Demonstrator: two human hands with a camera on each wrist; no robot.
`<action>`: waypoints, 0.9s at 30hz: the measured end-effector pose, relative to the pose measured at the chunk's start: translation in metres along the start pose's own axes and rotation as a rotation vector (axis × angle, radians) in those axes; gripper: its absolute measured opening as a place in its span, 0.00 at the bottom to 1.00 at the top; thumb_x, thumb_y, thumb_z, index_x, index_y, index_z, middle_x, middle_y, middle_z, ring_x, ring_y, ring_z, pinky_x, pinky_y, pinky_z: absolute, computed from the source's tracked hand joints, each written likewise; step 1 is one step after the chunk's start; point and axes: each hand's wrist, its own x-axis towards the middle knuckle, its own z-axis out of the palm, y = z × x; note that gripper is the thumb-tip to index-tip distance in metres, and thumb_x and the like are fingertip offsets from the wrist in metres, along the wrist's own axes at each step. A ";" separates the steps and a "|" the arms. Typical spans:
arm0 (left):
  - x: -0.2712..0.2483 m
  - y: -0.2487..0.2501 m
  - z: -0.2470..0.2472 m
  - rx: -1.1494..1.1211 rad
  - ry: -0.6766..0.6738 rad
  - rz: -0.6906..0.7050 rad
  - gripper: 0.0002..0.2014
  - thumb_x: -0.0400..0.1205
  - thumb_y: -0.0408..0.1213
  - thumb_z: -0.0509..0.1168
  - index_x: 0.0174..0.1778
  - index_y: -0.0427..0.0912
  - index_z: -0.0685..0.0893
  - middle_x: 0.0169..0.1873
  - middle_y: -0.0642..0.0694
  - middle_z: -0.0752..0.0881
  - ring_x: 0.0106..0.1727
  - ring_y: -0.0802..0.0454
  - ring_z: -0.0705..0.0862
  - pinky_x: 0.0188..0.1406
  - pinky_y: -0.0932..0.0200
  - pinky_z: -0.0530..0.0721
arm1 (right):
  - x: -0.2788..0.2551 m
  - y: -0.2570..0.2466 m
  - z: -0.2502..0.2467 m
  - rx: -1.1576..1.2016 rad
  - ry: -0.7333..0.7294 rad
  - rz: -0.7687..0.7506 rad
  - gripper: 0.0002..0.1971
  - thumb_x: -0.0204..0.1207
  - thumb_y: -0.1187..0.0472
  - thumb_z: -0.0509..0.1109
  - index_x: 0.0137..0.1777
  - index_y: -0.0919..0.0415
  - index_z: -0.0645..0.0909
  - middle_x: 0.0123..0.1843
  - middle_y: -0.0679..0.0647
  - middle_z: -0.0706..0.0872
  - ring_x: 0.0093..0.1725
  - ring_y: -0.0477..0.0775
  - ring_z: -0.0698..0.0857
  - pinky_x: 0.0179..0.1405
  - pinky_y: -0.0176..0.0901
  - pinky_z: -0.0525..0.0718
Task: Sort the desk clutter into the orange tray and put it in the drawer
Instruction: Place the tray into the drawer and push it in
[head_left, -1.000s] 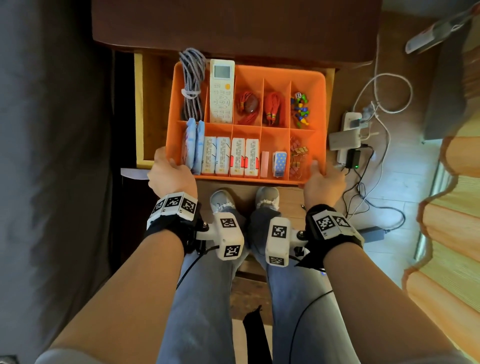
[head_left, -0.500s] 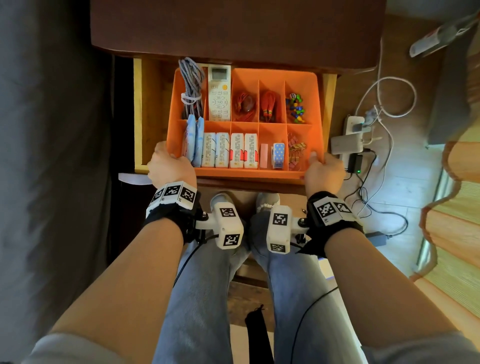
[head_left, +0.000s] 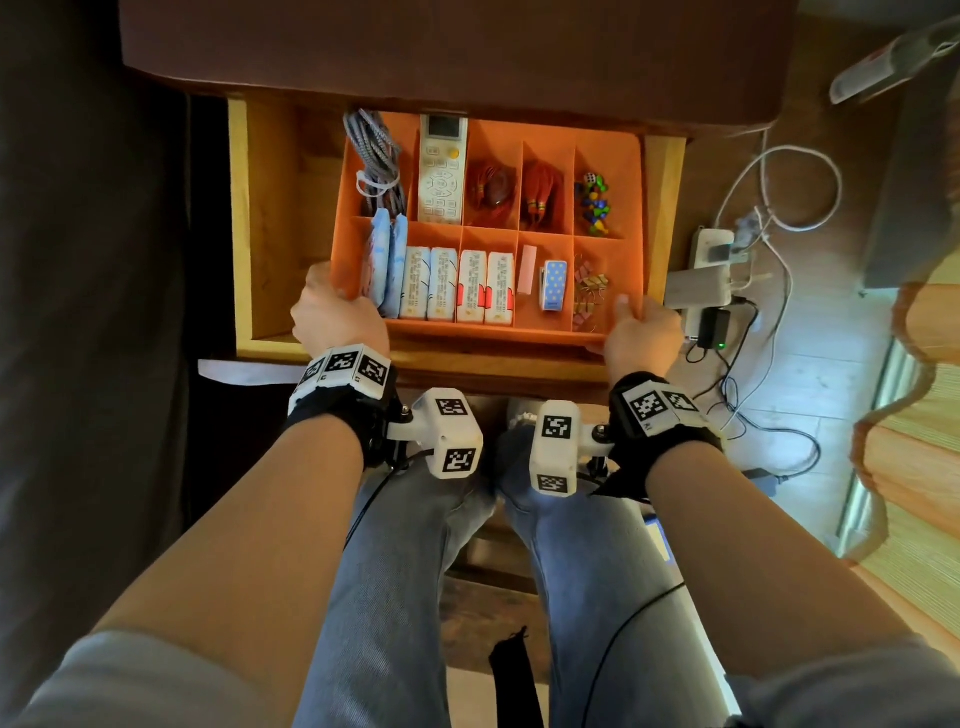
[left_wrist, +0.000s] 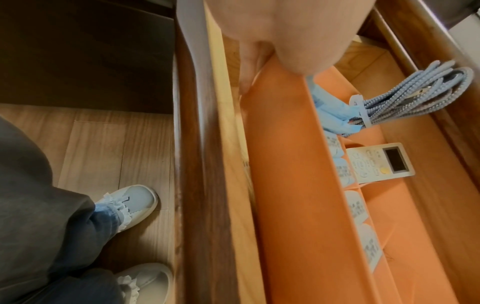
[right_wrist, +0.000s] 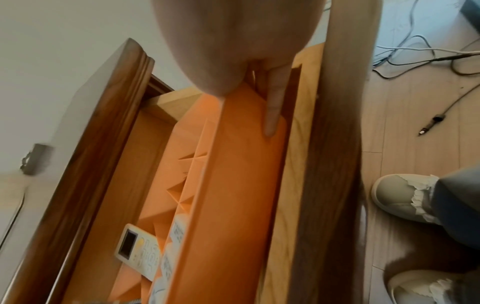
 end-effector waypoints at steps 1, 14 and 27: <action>0.001 -0.001 0.002 0.004 -0.004 0.002 0.15 0.83 0.26 0.53 0.63 0.37 0.77 0.62 0.36 0.82 0.65 0.36 0.79 0.66 0.45 0.75 | 0.000 0.000 0.000 -0.017 0.000 -0.008 0.13 0.83 0.60 0.60 0.55 0.68 0.83 0.55 0.64 0.87 0.55 0.61 0.83 0.49 0.40 0.73; 0.017 -0.019 0.019 0.052 -0.066 0.024 0.16 0.81 0.23 0.57 0.63 0.37 0.77 0.62 0.35 0.82 0.66 0.36 0.79 0.66 0.44 0.76 | -0.010 0.015 -0.002 -0.265 0.126 -0.173 0.11 0.76 0.60 0.63 0.46 0.58 0.88 0.37 0.60 0.88 0.36 0.59 0.80 0.38 0.43 0.80; 0.036 -0.022 0.027 0.122 -0.147 0.003 0.12 0.79 0.27 0.64 0.58 0.37 0.81 0.60 0.36 0.84 0.62 0.36 0.82 0.61 0.45 0.82 | -0.001 0.021 -0.003 -0.072 0.347 -0.196 0.15 0.74 0.60 0.70 0.61 0.62 0.79 0.52 0.58 0.82 0.47 0.52 0.79 0.40 0.31 0.64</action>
